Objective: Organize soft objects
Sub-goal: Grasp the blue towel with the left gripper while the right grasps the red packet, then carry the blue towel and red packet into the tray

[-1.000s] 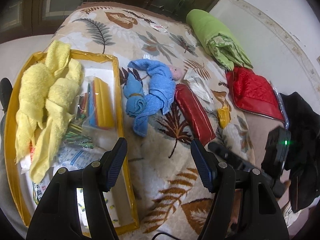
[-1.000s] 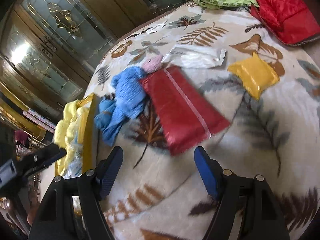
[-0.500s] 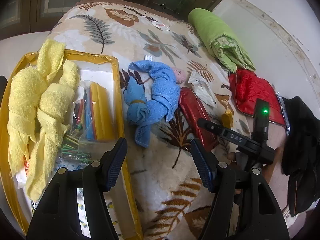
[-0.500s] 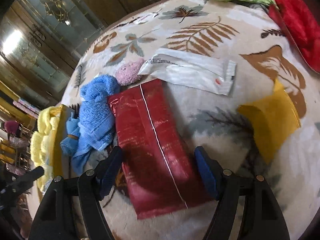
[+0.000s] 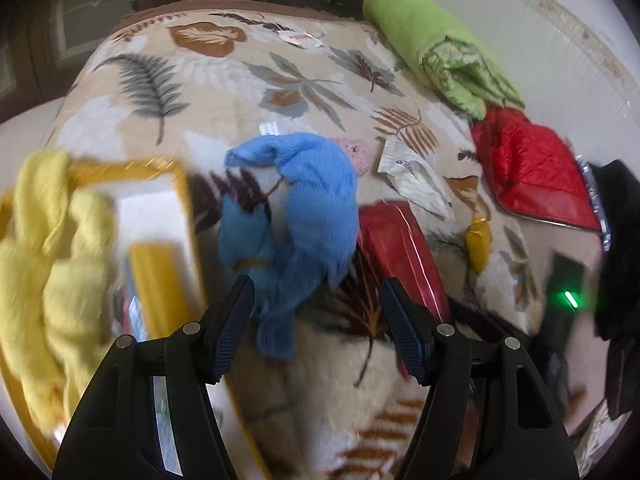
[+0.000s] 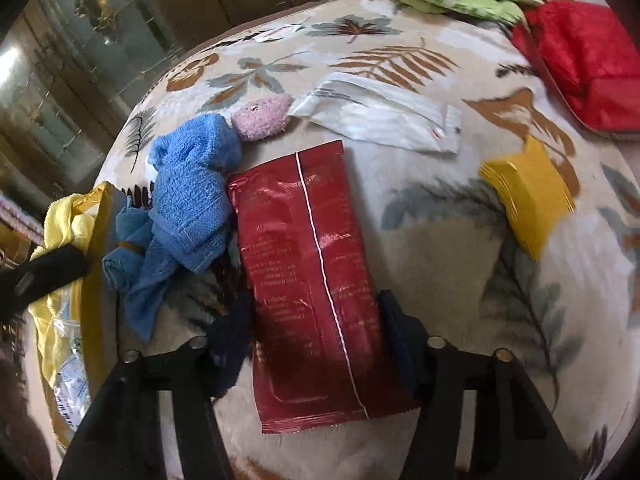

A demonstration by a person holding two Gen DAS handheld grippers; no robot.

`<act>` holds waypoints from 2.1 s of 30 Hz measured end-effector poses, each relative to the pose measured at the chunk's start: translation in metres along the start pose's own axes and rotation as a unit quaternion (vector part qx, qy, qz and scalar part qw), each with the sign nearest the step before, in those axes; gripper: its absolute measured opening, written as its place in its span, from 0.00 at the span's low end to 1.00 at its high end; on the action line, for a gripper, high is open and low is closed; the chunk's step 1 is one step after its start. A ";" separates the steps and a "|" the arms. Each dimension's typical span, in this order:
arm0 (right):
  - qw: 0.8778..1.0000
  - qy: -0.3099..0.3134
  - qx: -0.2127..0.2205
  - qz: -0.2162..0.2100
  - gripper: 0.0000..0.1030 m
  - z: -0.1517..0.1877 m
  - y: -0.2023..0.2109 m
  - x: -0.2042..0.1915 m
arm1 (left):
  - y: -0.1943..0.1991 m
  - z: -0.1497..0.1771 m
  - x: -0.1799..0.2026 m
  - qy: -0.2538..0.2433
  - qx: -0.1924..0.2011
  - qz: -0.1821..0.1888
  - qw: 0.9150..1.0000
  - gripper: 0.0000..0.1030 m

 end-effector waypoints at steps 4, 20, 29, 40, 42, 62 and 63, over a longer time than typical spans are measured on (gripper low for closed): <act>0.999 -0.034 -0.007 0.016 0.51 0.016 0.014 0.013 | -0.030 -0.015 0.009 -0.054 -0.020 -0.041 0.998 0.65; 0.996 -0.083 -0.008 0.013 0.51 0.036 0.017 0.019 | -0.025 0.015 0.011 -0.009 -0.020 0.021 1.000 0.37; 0.988 -0.136 -0.035 -0.057 0.48 0.074 0.039 0.025 | 0.023 0.072 0.061 0.035 -0.003 0.130 0.991 0.37; 0.985 -0.152 -0.029 -0.077 0.43 0.096 0.071 0.021 | 0.093 0.110 0.073 0.035 0.025 0.165 0.985 0.37; 0.985 -0.153 -0.018 -0.080 0.43 0.095 0.079 0.018 | 0.111 0.112 0.065 0.037 0.038 0.161 0.986 0.37; 0.983 -0.054 0.015 -0.173 0.43 0.066 0.122 -0.104 | 0.199 0.110 -0.048 0.077 0.105 0.026 0.991 0.37; 0.984 -0.044 0.017 -0.172 0.43 0.065 0.119 -0.114 | 0.191 0.112 -0.052 0.077 0.097 0.020 0.992 0.38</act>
Point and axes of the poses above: each gripper's, at about its wrist camera, not at the fingertips, and y roughly against the way its jaws point, x to its right, z to its underside, the point moved 6 cm from there along -y, roughly the way its jaws point, and after that the axes turned 13 degrees about z, right-handed, at the moved point
